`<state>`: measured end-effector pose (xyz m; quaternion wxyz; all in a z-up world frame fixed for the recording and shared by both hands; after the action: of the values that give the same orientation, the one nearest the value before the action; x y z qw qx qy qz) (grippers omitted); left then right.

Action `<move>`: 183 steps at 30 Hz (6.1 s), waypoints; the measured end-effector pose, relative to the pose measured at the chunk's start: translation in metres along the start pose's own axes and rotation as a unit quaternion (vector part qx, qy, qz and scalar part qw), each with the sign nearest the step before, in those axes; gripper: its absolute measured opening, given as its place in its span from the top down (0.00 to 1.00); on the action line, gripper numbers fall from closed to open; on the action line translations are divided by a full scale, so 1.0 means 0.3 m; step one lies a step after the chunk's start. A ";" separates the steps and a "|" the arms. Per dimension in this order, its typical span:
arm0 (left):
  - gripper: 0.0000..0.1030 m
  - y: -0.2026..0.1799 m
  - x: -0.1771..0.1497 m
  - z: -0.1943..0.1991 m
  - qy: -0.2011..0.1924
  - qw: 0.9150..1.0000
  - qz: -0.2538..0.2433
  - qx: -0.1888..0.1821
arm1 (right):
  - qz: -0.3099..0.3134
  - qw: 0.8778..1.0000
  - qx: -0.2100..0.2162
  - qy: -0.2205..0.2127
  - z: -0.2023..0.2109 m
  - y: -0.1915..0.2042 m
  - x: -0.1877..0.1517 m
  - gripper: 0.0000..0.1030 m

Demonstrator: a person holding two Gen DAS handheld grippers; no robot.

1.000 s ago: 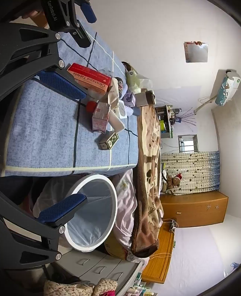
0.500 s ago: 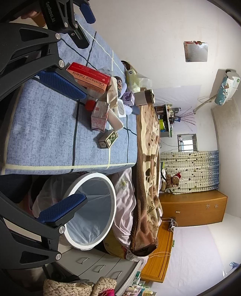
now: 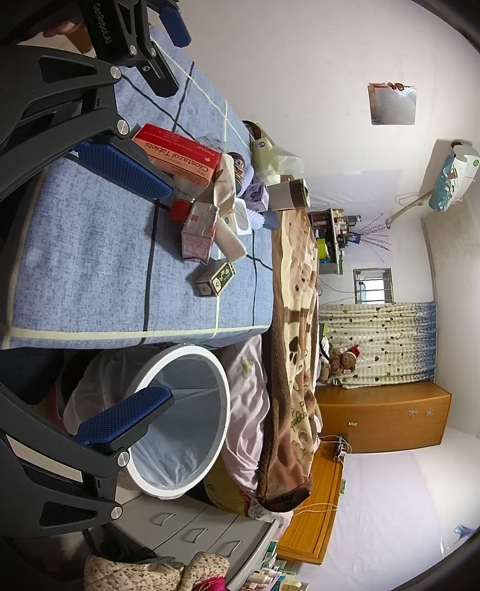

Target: Collect trash

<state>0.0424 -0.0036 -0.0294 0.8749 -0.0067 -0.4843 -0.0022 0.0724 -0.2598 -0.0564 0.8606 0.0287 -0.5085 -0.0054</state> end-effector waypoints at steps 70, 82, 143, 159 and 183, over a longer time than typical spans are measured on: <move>0.17 -0.001 -0.037 -0.325 0.098 0.993 -0.032 -0.060 | 0.023 0.999 0.014 0.025 -0.301 -0.018 0.108 0.00; 0.21 0.008 -0.033 -0.430 0.128 0.989 -0.018 -0.076 | 0.056 0.992 0.054 0.101 -0.527 0.000 0.101 0.25; 0.36 -0.121 0.120 -0.249 0.059 0.989 -0.017 -0.132 | -0.021 0.994 0.100 0.045 -0.295 -0.090 0.161 0.64; 0.36 -0.511 0.218 -0.275 0.045 0.972 -0.090 -0.213 | -0.077 0.997 -0.017 0.018 -0.196 -0.356 0.150 0.64; 0.36 -0.908 0.206 -0.485 0.098 0.945 -0.136 -0.281 | -0.102 0.982 -0.127 0.092 -0.290 -0.580 0.041 0.64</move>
<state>0.1956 -0.2777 -0.0518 0.8722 -0.1859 -0.3722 -0.2573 0.1580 -0.4302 -0.0972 0.8950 -0.0290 -0.4171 -0.1553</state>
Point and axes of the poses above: each gripper's, at about its wrist camera, not at the fingertips, and z roughly against the way its jaws point, y to its left, x to its top, the point moved 5 cm from there along -z, roughly the way its jaws point
